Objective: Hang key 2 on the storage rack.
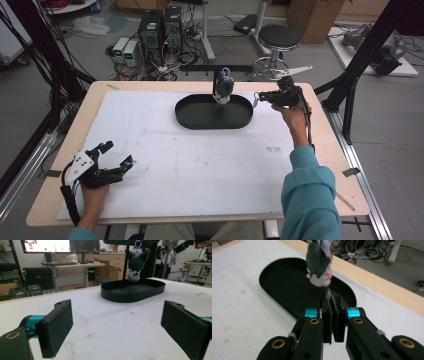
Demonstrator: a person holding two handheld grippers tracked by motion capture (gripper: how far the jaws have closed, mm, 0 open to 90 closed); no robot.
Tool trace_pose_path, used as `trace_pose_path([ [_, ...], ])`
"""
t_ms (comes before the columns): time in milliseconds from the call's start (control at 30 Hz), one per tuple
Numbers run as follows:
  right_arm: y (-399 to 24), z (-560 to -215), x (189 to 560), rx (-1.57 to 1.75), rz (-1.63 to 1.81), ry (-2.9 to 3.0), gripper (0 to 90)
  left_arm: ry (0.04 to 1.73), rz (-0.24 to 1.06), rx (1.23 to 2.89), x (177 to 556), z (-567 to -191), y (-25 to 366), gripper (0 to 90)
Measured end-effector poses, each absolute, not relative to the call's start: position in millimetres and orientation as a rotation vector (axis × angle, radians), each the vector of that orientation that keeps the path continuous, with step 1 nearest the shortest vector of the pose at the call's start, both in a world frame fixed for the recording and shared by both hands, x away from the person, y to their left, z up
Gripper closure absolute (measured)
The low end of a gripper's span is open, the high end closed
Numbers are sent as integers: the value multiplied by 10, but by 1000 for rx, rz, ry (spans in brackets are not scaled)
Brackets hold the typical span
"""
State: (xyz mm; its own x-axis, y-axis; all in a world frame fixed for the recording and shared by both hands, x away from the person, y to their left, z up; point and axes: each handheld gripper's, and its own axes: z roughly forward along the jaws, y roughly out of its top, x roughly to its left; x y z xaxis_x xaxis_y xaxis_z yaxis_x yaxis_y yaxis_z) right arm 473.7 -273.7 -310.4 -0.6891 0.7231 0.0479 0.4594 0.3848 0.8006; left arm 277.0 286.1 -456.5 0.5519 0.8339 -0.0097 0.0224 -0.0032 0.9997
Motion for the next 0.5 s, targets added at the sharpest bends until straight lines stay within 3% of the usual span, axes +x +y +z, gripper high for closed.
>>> trace_pose_path([
  [500, -2643, -2853, 4837, 1018, 1247, 2317, 889, 787, 753, 1438, 2772, -4566, 2864, 110],
])
